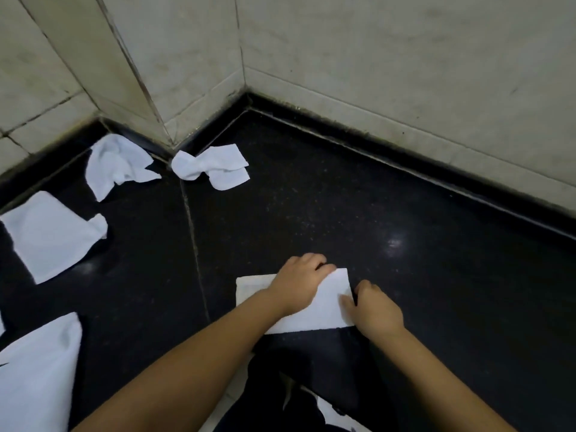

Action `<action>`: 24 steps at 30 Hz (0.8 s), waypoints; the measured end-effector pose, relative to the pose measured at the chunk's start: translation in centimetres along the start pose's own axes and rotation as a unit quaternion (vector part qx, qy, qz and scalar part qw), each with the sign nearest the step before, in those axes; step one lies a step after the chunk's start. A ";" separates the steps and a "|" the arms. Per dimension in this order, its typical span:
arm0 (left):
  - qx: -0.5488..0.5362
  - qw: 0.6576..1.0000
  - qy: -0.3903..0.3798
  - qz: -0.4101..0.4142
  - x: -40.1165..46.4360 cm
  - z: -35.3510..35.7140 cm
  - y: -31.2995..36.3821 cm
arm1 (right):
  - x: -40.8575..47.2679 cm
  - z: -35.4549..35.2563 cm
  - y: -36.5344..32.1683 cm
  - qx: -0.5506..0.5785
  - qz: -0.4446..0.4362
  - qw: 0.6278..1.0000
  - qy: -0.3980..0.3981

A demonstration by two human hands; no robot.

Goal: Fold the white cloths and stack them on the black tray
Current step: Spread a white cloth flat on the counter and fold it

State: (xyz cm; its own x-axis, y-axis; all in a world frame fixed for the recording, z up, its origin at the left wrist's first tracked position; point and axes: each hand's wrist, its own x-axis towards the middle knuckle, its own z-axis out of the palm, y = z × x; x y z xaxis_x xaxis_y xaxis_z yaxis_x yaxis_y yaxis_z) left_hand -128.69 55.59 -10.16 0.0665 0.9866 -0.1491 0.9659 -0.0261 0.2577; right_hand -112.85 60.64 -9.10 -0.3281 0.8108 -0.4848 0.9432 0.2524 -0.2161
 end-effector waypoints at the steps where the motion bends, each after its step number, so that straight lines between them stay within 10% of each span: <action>1: 0.011 0.998 -0.028 0.051 1.3 0.0 0.9 | -0.8 0.7 0.2 -0.013 -0.005 1.000 0.008; 8: 0.146 0.963 -0.115 0.198 5.0 0.0 2.2 | -3.0 2.3 1.0 0.019 -0.022 0.999 0.029; 13: -0.048 0.987 -0.154 0.015 4.3 -4.0 1.4 | -1.0 -1.4 1.9 0.334 0.020 0.942 -0.008; 24: -0.210 0.971 0.109 -0.042 3.1 -15.6 -1.6 | 0.2 -13.5 -3.0 0.420 -0.194 0.862 0.209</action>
State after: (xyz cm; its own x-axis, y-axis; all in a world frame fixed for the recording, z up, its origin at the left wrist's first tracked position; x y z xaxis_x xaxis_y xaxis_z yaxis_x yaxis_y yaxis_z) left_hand -133.98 61.18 3.89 -0.1069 0.9942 0.0076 0.7754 0.0786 0.6266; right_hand -115.00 67.17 2.90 -0.3966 0.9152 0.0709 0.3396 0.2180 -0.9149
